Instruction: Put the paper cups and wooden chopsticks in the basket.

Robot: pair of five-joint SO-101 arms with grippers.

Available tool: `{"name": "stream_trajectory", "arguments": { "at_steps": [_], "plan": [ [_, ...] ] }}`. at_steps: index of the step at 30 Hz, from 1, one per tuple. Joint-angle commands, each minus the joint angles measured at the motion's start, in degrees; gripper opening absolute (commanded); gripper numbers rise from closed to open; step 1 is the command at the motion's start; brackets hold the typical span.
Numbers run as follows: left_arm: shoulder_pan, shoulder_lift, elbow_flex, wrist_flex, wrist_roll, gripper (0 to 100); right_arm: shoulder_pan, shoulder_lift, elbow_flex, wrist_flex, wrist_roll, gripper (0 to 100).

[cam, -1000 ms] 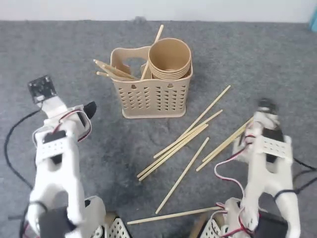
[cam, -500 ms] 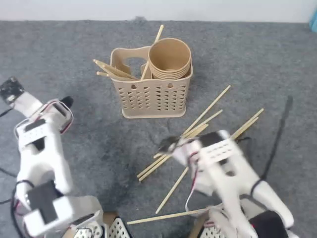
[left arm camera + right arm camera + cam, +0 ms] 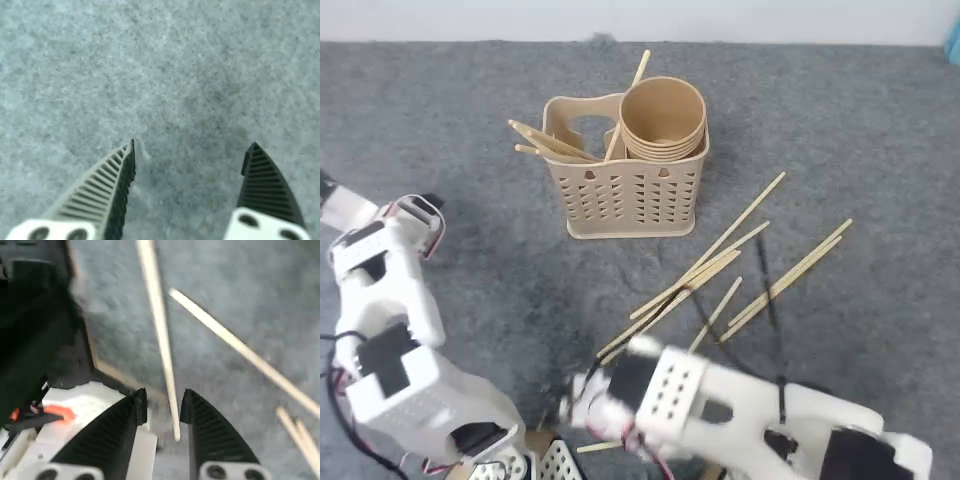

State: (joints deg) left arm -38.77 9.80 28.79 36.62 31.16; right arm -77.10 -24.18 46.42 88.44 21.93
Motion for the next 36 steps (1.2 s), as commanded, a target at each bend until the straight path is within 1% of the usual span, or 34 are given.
{"name": "stream_trajectory", "arguments": {
  "at_steps": [1, 3, 5, 9, 11, 13, 16, 19, 21, 24, 25, 28, 32, 34, 36],
  "plan": [
    [-0.4, -0.2, -2.9, 1.1, 0.9, 33, -8.5, 0.1, 1.4, -4.2, -2.4, 14.3],
    [-0.4, -0.2, -2.9, 1.1, 0.9, 33, -10.1, 0.1, 2.9, -7.3, -3.4, 17.0],
    [-0.4, -0.3, -2.8, 1.1, 0.9, 33, -9.3, 0.1, 4.9, -11.9, -3.7, 19.5],
    [-0.3, -0.3, -2.8, 1.1, 0.9, 33, -2.8, 0.2, 10.3, -24.5, -3.8, 20.9],
    [-0.3, -0.3, -2.7, 1.1, 0.9, 33, 0.5, -0.2, 12.1, -27.7, -4.0, 20.9],
    [-0.3, -0.3, -2.7, 1.1, 0.8, 33, 1.2, 0.1, 11.6, -27.4, -6.9, 20.9],
    [-0.3, -0.3, -2.7, 1.1, 0.7, 33, 0.4, 0.2, 12.0, -28.2, -11.1, 20.8],
    [-0.2, -0.3, -2.7, 1.1, 0.7, 33, 0.4, 0.2, 12.7, -28.3, -12.3, 19.7],
    [-0.2, -0.3, -2.7, 1.1, 0.7, 33, 0.4, 0.2, 12.7, -28.3, -12.4, 13.8],
    [-0.2, -0.3, -2.7, 1.1, 0.6, 33, 0.4, 0.2, 12.8, -28.5, -12.1, 2.0],
    [-0.2, -0.3, -2.7, 1.2, 0.6, 33, 0.7, 0.2, 13.3, -29.9, -12.1, 0.2],
    [-0.2, -0.3, -2.7, 1.2, 0.6, 33, 2.9, -0.1, 16.3, -33.6, -12.3, 4.2],
    [-0.2, -0.3, -2.7, 1.2, 0.6, 33, 3.6, 0.0, 16.3, -32.9, -12.1, 5.1],
    [-0.2, -0.3, -2.7, 1.2, 0.6, 33, 6.6, -0.5, 16.3, -32.0, -12.1, 5.0],
    [-0.2, -0.3, -2.7, 1.2, 0.6, 33, 10.7, -0.8, 15.1, -30.4, -12.1, 2.7]
  ]
}}
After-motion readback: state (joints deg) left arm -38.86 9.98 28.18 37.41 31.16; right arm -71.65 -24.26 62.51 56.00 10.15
